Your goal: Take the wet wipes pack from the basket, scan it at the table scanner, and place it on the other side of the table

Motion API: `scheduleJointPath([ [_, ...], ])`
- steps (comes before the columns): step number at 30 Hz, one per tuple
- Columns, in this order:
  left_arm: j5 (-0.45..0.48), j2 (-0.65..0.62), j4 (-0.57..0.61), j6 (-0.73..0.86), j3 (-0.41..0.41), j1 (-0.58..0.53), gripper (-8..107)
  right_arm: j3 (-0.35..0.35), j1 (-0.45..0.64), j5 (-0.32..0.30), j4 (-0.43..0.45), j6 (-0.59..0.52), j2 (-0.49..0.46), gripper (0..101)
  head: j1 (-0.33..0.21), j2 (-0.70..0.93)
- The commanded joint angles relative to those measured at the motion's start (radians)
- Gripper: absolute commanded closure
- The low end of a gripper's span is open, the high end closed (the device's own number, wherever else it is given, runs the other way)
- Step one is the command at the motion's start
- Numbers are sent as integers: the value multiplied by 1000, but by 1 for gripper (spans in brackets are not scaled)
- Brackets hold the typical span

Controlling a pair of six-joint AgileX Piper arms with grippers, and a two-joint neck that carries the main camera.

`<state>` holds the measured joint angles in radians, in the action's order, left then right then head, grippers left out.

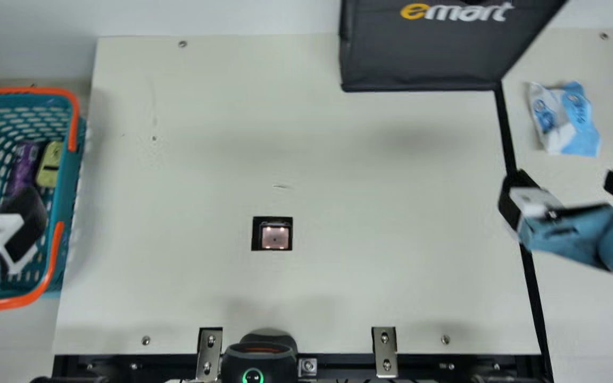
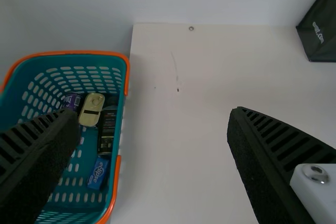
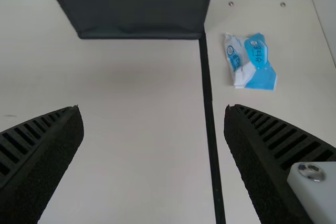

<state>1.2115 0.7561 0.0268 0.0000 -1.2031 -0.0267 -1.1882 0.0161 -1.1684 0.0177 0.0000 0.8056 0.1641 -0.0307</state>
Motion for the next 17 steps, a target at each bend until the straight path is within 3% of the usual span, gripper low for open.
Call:
scheduleJointPath([
  [1, 0, 0, 0, 0, 0, 0, 9, -21, -19, -32, -2, -2, -46, 6, -26, 3],
  [17, 2, 0, 0, 0, 0, 0, 9, -33, -28, -55, -5, 0, -69, 6, -26, 3],
])
